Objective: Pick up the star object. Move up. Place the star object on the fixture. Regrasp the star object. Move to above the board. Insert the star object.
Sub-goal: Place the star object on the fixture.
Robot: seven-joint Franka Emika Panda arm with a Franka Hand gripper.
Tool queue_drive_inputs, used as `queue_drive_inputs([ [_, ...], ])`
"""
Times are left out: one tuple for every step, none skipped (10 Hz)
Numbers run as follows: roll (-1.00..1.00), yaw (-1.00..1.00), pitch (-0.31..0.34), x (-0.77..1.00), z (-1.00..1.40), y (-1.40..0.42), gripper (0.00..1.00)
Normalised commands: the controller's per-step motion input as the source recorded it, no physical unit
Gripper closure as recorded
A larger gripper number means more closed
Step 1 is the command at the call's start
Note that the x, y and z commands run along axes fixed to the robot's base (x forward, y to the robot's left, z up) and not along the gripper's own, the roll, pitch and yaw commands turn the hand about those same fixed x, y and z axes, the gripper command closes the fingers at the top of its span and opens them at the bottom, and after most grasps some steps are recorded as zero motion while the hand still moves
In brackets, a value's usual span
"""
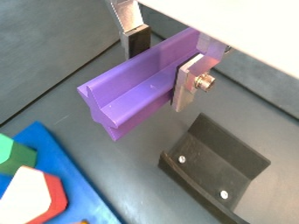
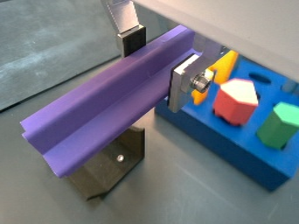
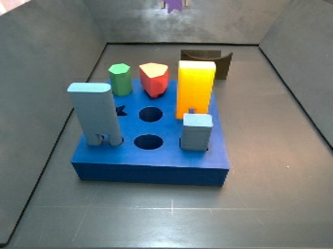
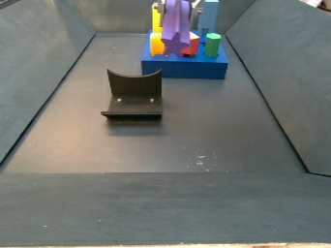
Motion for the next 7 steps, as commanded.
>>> queue_drive_inputs([
  [-1.00, 0.07, 0.113, 1.00, 0.00, 0.09, 1.00],
  [-1.00, 0.06, 0.117, 1.00, 0.00, 0.08, 1.00],
  [-1.00, 0.03, 0.130, 1.00, -0.01, 0.08, 1.00],
  [-1.00, 0.01, 0.137, 1.00, -0.01, 0.07, 1.00],
  [-1.00, -0.02, 0.147, 1.00, -0.02, 0.06, 1.00],
  [-1.00, -0.03, 0.150, 1.00, -0.02, 0.06, 1.00],
  [-1.00, -0.07, 0.158, 1.00, -0.02, 0.06, 1.00],
])
